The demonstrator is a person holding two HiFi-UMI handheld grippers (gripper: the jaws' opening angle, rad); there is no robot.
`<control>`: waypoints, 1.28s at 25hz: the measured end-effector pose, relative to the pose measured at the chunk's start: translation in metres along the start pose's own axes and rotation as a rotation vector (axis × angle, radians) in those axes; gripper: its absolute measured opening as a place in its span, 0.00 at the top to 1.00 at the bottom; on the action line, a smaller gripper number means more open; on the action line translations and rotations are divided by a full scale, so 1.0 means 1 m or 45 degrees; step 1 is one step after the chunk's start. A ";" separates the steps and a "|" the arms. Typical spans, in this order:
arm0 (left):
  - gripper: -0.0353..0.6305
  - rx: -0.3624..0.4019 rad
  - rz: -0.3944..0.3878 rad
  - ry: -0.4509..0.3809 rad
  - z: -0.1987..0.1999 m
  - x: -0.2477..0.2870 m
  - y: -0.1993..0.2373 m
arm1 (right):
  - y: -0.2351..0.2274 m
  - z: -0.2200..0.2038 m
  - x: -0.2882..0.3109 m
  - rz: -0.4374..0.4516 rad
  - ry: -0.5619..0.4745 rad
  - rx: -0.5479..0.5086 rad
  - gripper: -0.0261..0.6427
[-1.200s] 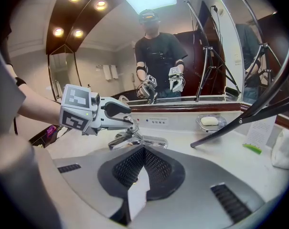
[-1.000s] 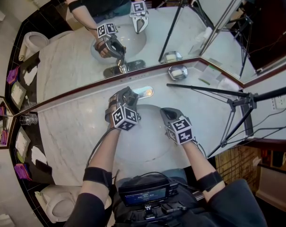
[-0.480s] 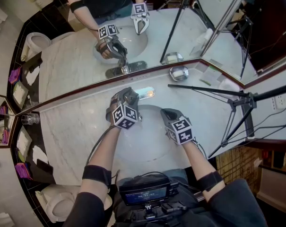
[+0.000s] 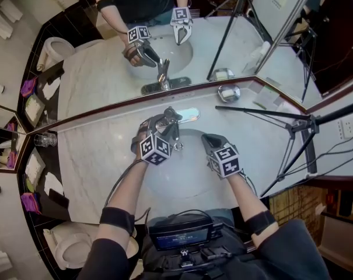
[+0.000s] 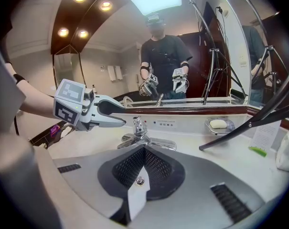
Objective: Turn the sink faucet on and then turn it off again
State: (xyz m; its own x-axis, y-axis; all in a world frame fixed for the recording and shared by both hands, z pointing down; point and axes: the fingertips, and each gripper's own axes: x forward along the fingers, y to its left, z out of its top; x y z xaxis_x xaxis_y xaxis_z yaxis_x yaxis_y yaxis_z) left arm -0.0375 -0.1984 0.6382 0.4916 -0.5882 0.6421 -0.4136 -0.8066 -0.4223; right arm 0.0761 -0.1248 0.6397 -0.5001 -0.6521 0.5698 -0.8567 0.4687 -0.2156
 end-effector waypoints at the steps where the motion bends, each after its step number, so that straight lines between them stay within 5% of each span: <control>1: 0.70 -0.005 0.015 -0.004 -0.001 -0.007 0.001 | 0.002 0.001 0.000 0.003 -0.002 -0.004 0.93; 6: 0.94 -0.142 0.118 -0.045 -0.005 -0.043 0.012 | 0.013 0.008 -0.002 0.017 -0.020 -0.031 0.93; 16: 0.94 -0.683 0.183 -0.134 -0.016 -0.120 0.022 | 0.023 0.023 -0.013 0.020 -0.056 -0.088 0.93; 25: 0.94 -0.969 0.305 -0.154 -0.070 -0.171 0.012 | 0.032 0.031 -0.024 0.031 -0.071 -0.141 0.93; 32: 0.94 -1.045 0.369 -0.154 -0.088 -0.192 0.003 | 0.032 0.028 -0.028 0.034 -0.071 -0.150 0.93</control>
State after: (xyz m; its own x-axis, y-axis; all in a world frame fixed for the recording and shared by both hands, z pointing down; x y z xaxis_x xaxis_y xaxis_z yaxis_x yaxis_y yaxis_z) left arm -0.2005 -0.0826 0.5700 0.3403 -0.8033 0.4888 -0.9324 -0.3556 0.0647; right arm 0.0596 -0.1083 0.5948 -0.5319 -0.6687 0.5195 -0.8236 0.5512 -0.1337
